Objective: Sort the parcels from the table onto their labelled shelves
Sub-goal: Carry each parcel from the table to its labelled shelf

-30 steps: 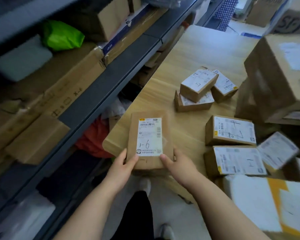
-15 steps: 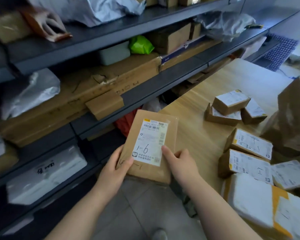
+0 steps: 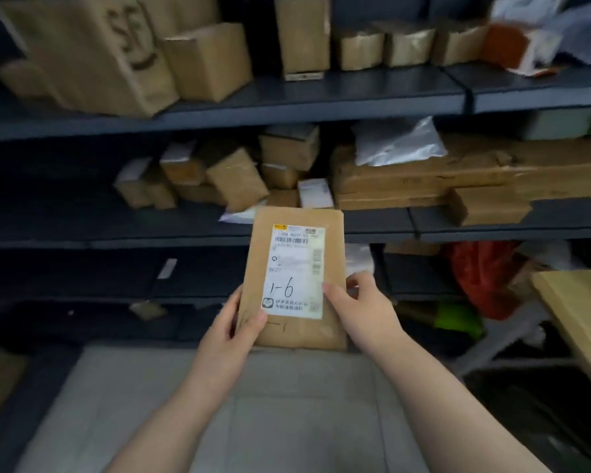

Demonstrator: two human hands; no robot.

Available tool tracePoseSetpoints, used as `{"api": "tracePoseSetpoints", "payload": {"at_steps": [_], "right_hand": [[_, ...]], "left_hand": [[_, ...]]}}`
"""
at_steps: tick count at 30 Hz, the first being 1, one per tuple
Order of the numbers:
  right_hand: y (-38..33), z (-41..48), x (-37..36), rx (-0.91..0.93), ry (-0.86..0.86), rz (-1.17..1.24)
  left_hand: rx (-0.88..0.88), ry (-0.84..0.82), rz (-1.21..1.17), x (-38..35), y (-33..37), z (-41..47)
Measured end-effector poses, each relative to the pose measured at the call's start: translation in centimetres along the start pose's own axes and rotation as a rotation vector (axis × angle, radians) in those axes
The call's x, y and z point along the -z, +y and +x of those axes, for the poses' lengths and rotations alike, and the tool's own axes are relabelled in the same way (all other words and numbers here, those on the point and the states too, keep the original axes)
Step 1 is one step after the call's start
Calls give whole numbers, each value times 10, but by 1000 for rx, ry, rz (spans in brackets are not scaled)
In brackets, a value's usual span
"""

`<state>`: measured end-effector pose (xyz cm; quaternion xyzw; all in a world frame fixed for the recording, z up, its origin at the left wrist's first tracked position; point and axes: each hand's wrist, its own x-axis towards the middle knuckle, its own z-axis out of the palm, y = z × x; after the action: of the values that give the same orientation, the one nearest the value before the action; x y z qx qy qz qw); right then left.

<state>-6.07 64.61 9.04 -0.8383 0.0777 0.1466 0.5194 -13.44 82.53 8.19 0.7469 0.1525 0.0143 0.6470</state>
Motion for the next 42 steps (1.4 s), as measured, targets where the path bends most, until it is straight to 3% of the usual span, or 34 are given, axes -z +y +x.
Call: {"api": "tracePoseSetpoints", "payload": {"at_steps": [8, 18, 30, 42], "right_hand": [[-113, -58, -218, 342, -340, -148], [-211, -106, -395, 594, -649, -244], [-342, -73, -570, 694, -1002, -222], [-402, -100, -714, 918, -1086, -297]], "left_hand": [[-25, 482, -147, 211, -22, -80], [28, 946, -69, 354, -41, -129], [36, 1293, 29, 501, -35, -66], [113, 1514, 151, 607, -57, -54]]}}
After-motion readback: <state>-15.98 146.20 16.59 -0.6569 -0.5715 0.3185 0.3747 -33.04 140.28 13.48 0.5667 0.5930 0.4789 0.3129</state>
